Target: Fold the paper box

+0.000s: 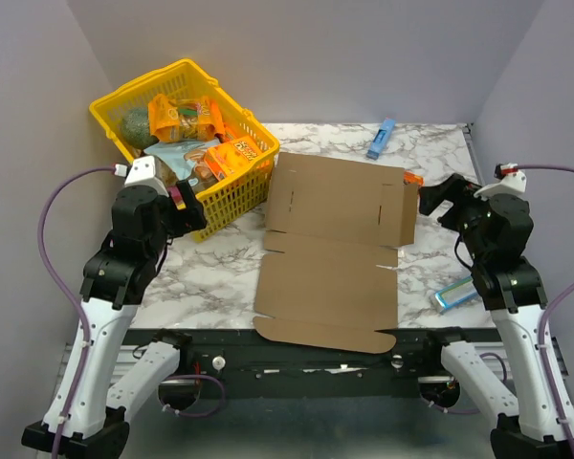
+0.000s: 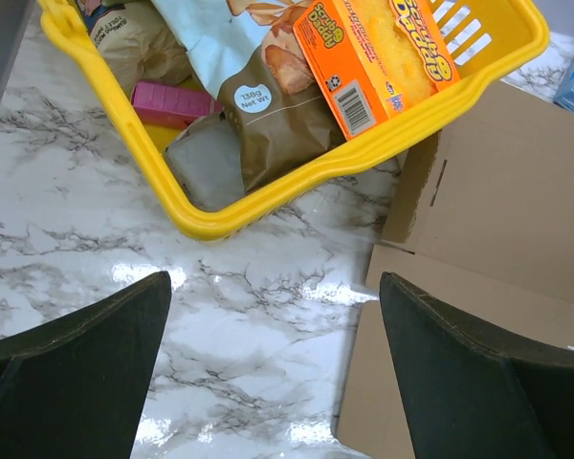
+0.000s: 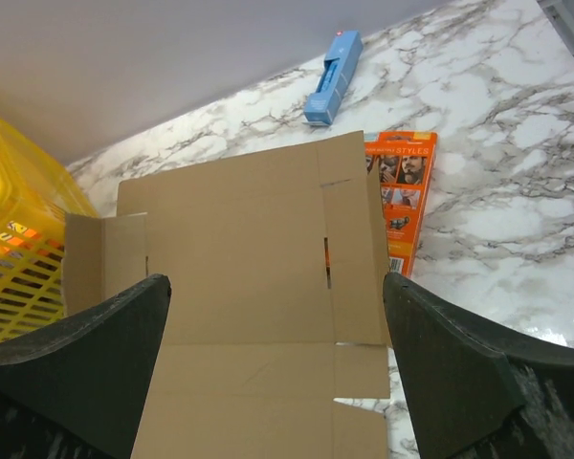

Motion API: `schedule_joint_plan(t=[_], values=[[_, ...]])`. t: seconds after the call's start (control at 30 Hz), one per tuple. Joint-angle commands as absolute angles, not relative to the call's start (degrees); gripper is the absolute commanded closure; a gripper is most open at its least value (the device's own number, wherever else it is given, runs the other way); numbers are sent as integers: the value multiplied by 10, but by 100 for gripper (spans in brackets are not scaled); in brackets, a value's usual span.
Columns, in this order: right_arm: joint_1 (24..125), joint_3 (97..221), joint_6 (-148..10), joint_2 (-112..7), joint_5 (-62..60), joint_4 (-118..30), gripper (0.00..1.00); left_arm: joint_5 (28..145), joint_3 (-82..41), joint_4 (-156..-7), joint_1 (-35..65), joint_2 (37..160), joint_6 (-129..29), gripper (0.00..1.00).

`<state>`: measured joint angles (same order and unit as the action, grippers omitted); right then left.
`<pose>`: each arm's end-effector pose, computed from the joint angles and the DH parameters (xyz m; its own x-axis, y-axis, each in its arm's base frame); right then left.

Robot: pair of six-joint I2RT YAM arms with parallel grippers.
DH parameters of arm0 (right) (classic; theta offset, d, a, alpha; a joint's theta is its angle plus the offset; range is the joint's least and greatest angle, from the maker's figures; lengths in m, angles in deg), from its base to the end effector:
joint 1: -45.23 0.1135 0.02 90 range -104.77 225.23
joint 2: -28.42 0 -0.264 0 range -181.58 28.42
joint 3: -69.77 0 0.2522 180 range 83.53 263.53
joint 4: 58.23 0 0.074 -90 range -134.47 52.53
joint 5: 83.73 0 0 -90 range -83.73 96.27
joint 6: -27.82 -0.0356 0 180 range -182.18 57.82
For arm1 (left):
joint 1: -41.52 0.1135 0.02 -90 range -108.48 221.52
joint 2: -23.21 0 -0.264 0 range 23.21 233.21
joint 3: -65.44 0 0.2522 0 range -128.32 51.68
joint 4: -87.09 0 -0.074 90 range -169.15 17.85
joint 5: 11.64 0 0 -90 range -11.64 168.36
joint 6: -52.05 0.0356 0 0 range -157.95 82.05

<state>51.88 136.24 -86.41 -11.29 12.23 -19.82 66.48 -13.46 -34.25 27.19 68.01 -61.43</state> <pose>0.1487 0.0136 0.3736 -0.1887 0.3889 -0.9017 0.0694 0.9212 0.3828 0.1379 -0.0277 0.3957 -0.3936 -0.3019 -0.8683 -0.1047 0.9531 -0.2839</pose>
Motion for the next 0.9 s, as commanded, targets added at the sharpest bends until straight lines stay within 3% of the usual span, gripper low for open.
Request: schedule_joint_plan(t=[0.0, 0.2, 0.3, 0.5, 0.73, 0.87], values=[[518, 1428, -865, -152, 149, -78, 0, 696, -137, -386, 275, 692, -601, 1], [518, 1437, -844, -246, 94, -27, 1, 759, -127, -519, 275, 740, -583, 3], [518, 1427, -842, -309, 77, -17, 6, 757, -144, -578, 259, 795, -583, 5], [518, 1435, -848, -406, 118, -48, 10, 809, -155, -645, 241, 905, -568, 5], [518, 1471, -845, -529, 233, -61, 14, 894, -98, -724, 241, 907, -546, 5], [516, 1512, -828, -592, 219, -65, 19, 922, -69, -744, 242, 900, -551, 5]])
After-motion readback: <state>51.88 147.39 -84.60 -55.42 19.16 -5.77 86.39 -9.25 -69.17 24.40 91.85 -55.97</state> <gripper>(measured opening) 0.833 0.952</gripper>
